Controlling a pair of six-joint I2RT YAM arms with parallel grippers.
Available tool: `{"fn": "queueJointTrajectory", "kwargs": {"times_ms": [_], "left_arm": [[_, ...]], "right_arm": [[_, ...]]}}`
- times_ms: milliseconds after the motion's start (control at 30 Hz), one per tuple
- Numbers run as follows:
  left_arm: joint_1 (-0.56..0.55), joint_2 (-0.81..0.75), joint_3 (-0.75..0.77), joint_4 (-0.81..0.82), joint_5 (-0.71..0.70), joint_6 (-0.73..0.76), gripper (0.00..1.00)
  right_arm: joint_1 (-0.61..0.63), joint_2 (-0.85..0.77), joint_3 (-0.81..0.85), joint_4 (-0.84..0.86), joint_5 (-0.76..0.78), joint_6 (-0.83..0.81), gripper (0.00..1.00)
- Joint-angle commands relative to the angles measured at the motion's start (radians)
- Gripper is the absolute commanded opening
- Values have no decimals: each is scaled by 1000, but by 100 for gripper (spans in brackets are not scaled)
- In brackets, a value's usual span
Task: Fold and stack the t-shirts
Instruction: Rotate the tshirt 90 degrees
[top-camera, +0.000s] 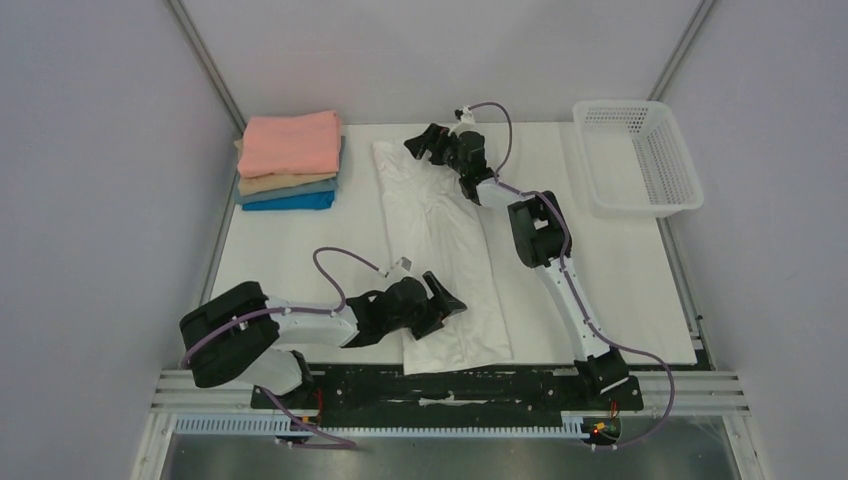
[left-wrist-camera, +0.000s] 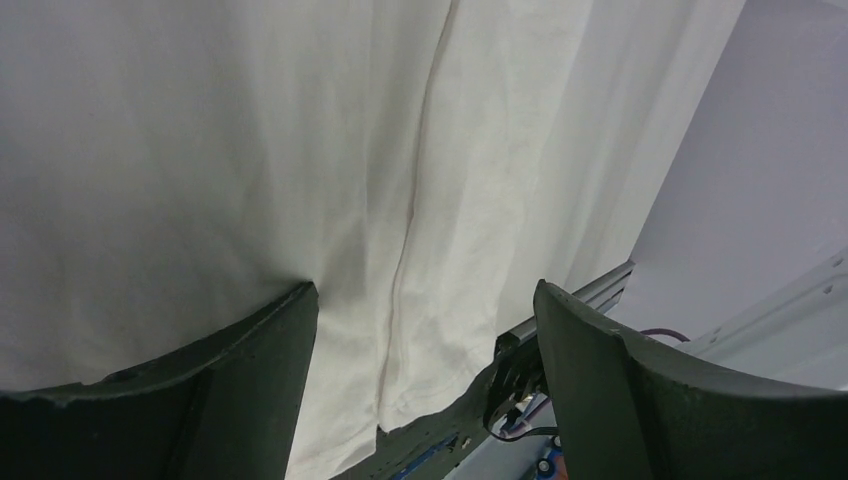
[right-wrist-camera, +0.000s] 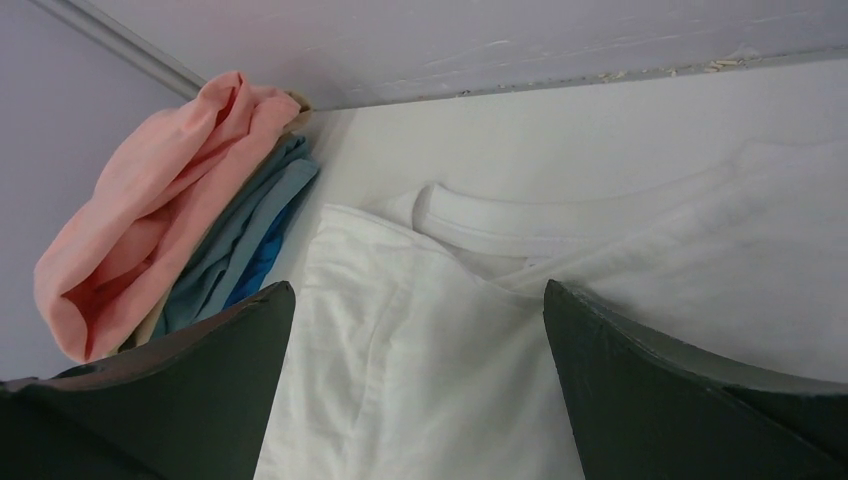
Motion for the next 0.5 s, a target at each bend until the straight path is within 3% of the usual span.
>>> {"fn": "queueJointTrajectory", "kwargs": {"times_ms": [0,167,300,367,467], "left_arm": [[-17,-100,2,-165,-89,48,86],[-32,-256,137,-385,-65,275,86],[-32,-345,187,-539,-1,369,86],[-32,-384,190,-645,-3,383,86],[-32,-436,152,-764,10,389,86]], "right_arm": [[-1,-80,20,-53,70,-63,98],[-1,-311,-39,-178,42,-197,98],[-2,-524,-126,-355,75,-335,98],[-2,-672,-259,-457,104,-410,98],[-1,-968,-666,-495,227,-461,98]]}}
